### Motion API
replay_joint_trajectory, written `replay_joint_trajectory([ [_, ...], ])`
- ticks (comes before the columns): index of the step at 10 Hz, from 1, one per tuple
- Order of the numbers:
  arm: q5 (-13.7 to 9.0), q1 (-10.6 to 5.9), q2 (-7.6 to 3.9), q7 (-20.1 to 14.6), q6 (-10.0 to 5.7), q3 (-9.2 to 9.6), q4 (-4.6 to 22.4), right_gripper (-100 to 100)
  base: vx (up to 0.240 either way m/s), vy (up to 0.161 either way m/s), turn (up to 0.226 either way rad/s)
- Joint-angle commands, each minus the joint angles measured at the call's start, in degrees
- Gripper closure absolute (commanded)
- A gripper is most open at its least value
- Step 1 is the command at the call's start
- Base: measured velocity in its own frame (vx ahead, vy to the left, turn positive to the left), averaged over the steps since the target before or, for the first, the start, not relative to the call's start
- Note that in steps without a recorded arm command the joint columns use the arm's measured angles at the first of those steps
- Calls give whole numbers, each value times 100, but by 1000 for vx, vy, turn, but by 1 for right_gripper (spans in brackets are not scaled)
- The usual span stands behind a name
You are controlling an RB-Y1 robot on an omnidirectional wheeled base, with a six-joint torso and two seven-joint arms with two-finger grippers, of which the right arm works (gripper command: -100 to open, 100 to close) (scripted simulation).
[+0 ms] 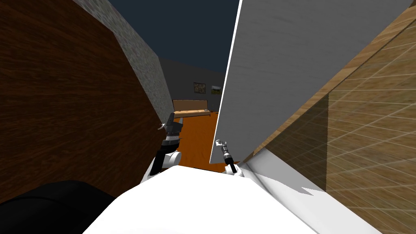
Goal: Push the door open
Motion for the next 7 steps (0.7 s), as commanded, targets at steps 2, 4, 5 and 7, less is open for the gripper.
replay_joint_trajectory([
  [2, -128, -60, -58, 112, 18, -213, -30, 100, 156, 103, -48],
  [4, -208, -64, -55, 182, 37, -334, -28, 100, 163, 143, -65],
  [5, -260, -66, -48, 228, 50, -414, -26, 100, 148, 112, -57],
  [7, -260, -66, -48, 228, 50, -414, -26, 100, 85, 58, -22],
])
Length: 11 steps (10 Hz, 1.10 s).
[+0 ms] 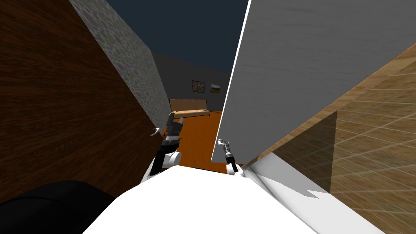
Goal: Push the door open
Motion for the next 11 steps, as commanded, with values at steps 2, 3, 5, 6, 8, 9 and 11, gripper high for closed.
replay_joint_trajectory([
  [2, -103, 36, -1, 94, 68, -167, -102, 100, 106, 97, -60],
  [3, -103, 36, -1, 94, 68, -167, -102, 100, 87, 85, -50],
  [5, -191, 33, 30, 171, 89, -299, -99, 100, 142, 105, -56],
  [6, -229, 31, 48, 204, 99, -357, -97, 100, 164, 89, -62],
  [8, -293, 29, 84, 261, 115, -455, -95, 100, 164, 115, -57],
  [9, -326, 27, 107, 290, 123, -505, -94, 100, 154, 90, -56],
  [11, -347, 58, 68, 296, 141, -550, -107, 100, 116, 56, -43],
])
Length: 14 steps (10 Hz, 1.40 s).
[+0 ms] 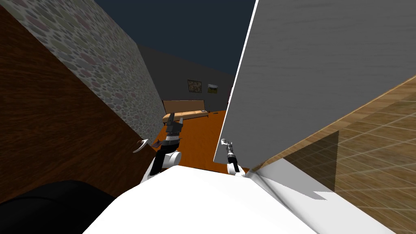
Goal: Push the door open
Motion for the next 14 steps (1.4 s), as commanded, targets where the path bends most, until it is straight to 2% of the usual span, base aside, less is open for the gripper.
replay_joint_trajectory([
  [1, -36, 4, -18, 24, 1, -58, 1, 100, 122, 30, -38],
  [11, -352, 36, -57, 242, 6, -573, 6, 100, 179, 86, -55],
  [12, -352, 49, -101, 240, 7, -585, 42, 100, 76, 22, -38],
  [14, -440, 54, -149, 293, 2, -732, 30, 100, 188, 51, -60],
])
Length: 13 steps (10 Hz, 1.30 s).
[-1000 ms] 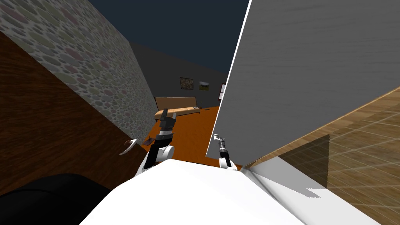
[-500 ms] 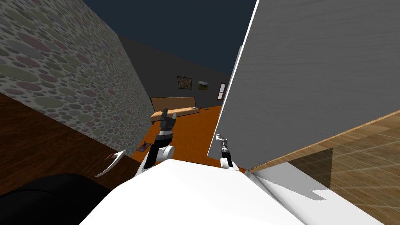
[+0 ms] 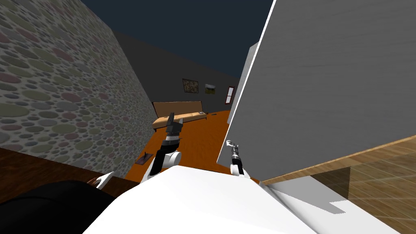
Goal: Push the door open
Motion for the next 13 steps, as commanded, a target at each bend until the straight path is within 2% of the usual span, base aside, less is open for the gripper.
replay_joint_trajectory([
  [1, -49, 1, -10, 36, 0, -81, -69, 100, 200, 49, -44],
  [8, -272, 24, -38, 184, -6, -451, -59, 100, 198, 58, -49],
  [9, -267, 49, -76, 168, -10, -450, -31, 100, 78, -1, -31],
  [13, -418, 66, -127, 261, -19, -708, -30, 100, 197, 27, -49],
])
